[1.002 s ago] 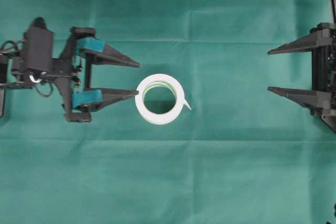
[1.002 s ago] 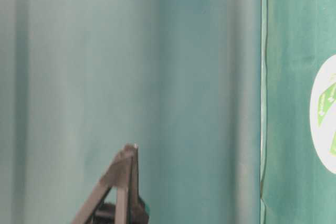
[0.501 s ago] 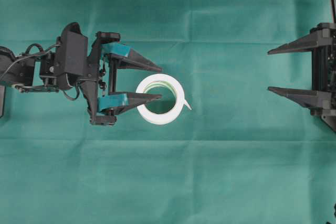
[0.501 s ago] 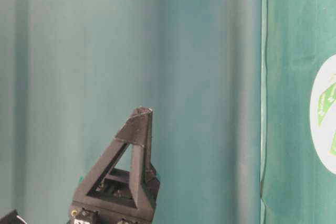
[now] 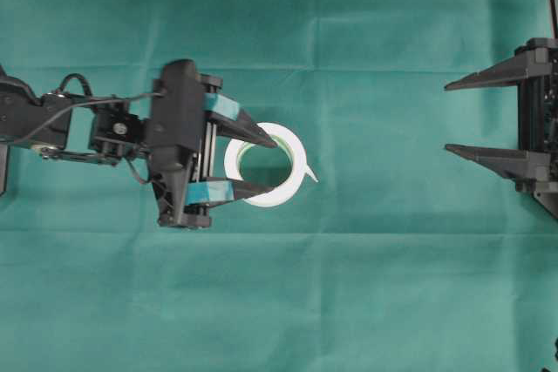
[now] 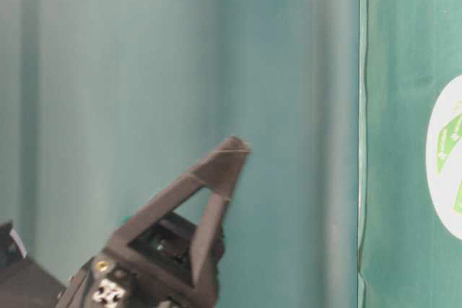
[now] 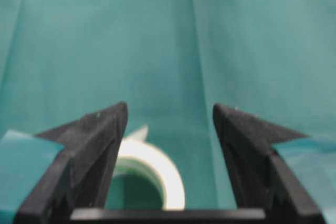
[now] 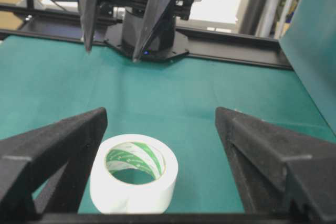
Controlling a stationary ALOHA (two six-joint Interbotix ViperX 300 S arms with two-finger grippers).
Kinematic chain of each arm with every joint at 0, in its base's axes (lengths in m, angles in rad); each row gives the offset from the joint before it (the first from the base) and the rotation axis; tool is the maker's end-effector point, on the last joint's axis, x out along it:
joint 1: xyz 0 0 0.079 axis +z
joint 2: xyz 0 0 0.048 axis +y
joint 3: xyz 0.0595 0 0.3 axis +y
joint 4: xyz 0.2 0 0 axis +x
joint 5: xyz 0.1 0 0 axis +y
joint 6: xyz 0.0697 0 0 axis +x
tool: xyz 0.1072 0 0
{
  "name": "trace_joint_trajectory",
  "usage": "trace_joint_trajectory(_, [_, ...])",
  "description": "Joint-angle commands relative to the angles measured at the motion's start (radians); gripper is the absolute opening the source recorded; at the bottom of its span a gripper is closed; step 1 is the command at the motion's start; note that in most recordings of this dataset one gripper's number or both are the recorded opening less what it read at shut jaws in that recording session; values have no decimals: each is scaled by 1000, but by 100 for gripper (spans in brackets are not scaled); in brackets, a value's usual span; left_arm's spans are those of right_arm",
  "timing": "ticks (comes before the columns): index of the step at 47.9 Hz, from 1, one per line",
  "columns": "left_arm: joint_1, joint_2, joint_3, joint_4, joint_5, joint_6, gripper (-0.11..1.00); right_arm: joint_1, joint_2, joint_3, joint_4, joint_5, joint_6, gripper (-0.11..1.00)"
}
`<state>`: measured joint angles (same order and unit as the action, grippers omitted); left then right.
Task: Peel off the duct tape with your right arm.
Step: 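Move the left gripper to the white tape roll, fingers straddling its rim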
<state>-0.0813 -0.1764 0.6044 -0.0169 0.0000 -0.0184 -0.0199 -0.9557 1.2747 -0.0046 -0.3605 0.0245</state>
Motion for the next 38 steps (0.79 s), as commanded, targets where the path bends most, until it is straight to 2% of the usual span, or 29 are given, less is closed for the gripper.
trace_joint_trajectory(1, [-12, -2, -54, -2, 75, 2, 68, -2, 8, -11, -2, -6, 2, 66])
trace_joint_trajectory(15, [-31, 34, -115, -2, 233, 2, 68, -3, 9, -11, -2, -6, 2, 66])
trace_joint_trajectory(38, [-31, 129, -115, 0, 238, 2, 68, -2, 9, -9, -2, -9, 3, 66])
